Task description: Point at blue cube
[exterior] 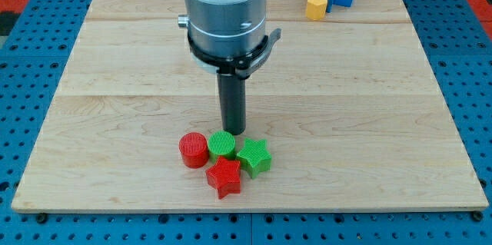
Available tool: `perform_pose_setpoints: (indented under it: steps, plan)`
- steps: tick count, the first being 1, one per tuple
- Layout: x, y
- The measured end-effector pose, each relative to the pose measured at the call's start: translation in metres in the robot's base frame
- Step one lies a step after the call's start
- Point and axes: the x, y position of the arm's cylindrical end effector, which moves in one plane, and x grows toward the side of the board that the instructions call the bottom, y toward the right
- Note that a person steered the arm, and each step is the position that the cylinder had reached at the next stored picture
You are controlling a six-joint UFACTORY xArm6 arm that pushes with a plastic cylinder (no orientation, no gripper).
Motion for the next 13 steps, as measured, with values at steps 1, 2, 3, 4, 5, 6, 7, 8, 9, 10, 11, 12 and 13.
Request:
perform_pose_setpoints:
  steps: [1, 2, 3, 4, 5, 6, 7, 8, 9, 10, 11, 12, 13]
  plan:
    - [-0.039, 0.08]
    - [-0.078, 0.142]
    - [-0.116, 0.192]
    - [-0.149, 0.236]
    - [-0.159, 0.272]
    - [-0.159, 0.284]
    - [-0.159, 0.296]
    - [-0.159, 0.304]
    - [-0.163, 0.306]
    - [-0.168, 0.307]
    - [-0.172, 0.31]
    - [-0.174, 0.312]
    - [-0.175, 0.312]
